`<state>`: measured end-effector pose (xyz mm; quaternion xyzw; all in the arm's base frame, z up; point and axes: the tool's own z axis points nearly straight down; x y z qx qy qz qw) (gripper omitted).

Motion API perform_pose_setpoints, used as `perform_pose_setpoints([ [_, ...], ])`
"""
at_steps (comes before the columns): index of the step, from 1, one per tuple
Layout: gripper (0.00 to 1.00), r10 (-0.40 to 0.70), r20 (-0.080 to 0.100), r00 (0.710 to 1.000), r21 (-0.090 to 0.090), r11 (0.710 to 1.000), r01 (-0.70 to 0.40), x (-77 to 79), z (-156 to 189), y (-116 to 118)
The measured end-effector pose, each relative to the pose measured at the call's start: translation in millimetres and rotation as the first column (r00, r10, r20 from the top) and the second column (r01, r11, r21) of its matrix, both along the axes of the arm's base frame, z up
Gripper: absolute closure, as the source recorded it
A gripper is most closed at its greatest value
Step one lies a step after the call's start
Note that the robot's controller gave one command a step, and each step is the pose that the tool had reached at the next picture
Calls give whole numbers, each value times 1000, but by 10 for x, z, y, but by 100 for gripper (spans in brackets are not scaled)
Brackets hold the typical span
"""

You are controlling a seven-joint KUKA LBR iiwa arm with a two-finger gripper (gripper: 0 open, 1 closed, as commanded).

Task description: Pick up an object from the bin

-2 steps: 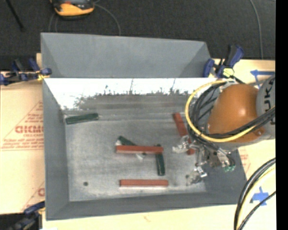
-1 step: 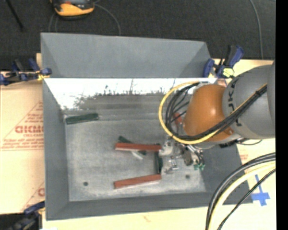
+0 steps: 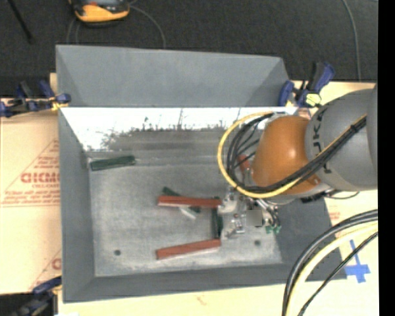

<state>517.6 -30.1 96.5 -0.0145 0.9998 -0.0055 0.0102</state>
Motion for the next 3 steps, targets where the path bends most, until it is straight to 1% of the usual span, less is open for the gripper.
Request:
perform_pose_setpoints([
  [1, 100, 0, -9, 1000, 6, 1000, 0, -61, -35, -19],
  [2, 0, 3, -16, 1000, 9, 1000, -3, -124, 411, 15],
  [3, 0, 4, -18, 1000, 9, 1000, -4, -126, 408, 16],
])
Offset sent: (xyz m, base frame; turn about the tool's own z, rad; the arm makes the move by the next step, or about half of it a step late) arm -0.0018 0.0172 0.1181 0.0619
